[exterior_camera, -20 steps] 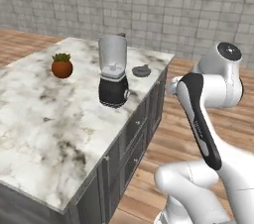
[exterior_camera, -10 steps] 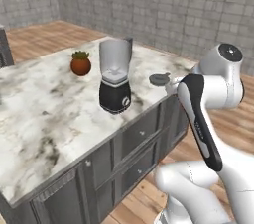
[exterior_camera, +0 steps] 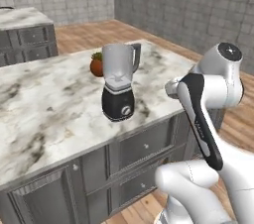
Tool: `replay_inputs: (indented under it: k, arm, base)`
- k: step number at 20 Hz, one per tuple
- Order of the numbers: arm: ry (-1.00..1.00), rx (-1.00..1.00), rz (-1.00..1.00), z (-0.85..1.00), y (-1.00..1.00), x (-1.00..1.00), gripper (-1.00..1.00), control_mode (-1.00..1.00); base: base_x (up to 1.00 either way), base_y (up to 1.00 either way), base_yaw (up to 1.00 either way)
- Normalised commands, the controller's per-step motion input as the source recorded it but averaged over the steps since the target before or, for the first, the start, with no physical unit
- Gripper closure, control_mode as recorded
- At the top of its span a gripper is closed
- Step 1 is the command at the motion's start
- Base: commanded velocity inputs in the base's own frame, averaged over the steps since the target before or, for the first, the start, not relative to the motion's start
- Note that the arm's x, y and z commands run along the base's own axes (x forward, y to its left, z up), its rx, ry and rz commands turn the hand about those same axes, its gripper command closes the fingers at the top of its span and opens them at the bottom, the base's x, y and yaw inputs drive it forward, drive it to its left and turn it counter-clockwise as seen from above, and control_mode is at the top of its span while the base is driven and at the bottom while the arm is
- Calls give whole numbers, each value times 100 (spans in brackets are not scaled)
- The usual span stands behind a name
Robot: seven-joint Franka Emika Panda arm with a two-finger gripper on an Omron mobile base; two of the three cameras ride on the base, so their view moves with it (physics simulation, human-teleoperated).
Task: Grab the onions from the fridge, place them in the blender, close the lid, and turn on the blender to create a marinade.
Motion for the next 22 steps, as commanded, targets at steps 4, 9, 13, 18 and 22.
replay_inputs:
  k: [4,9,13,18,22]
  arm:
    - [0,0,0,0,0,0,100,100]
    - [0,0,0,0,0,0,100,100]
    - [0,0,0,0,0,0,100,100]
    - [0,0,0,0,0,0,100,100]
    - [-1,0,0,1,2,8,100,-100]
  base:
    - [57,-17,44]
    - [60,-13,42]
    - [32,-48,34]
    - [8,-64,22]
    - [20,-8,6]
